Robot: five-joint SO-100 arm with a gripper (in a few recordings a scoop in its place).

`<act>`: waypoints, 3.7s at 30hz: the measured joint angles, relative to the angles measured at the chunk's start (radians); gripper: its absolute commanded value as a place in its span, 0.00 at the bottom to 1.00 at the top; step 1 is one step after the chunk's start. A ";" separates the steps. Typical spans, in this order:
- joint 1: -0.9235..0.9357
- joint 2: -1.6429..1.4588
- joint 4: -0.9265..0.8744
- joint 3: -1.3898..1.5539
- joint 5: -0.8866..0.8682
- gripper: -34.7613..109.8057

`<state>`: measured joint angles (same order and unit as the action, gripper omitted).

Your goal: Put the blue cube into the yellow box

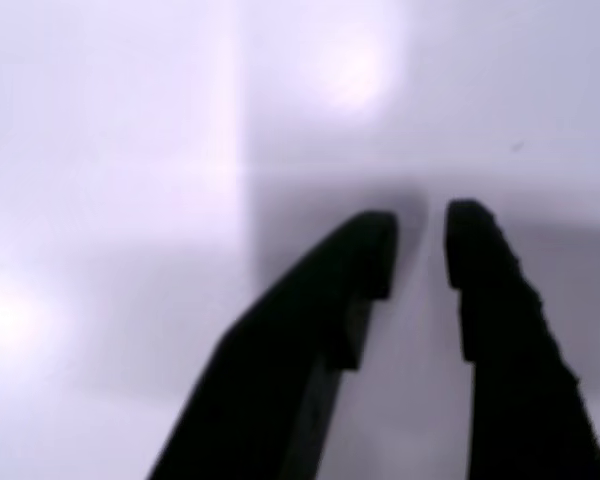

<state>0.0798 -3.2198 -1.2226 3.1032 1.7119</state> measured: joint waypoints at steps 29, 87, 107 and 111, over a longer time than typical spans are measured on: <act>0.503 1.624 0.601 -1.230 -0.028 0.61; 0.551 2.638 0.580 -2.355 -0.120 0.59; 0.528 2.689 0.545 -2.424 -0.075 0.43; 0.528 2.691 0.525 -2.434 -0.060 0.39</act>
<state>0.6075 -0.5292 -0.6980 0.6688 1.6521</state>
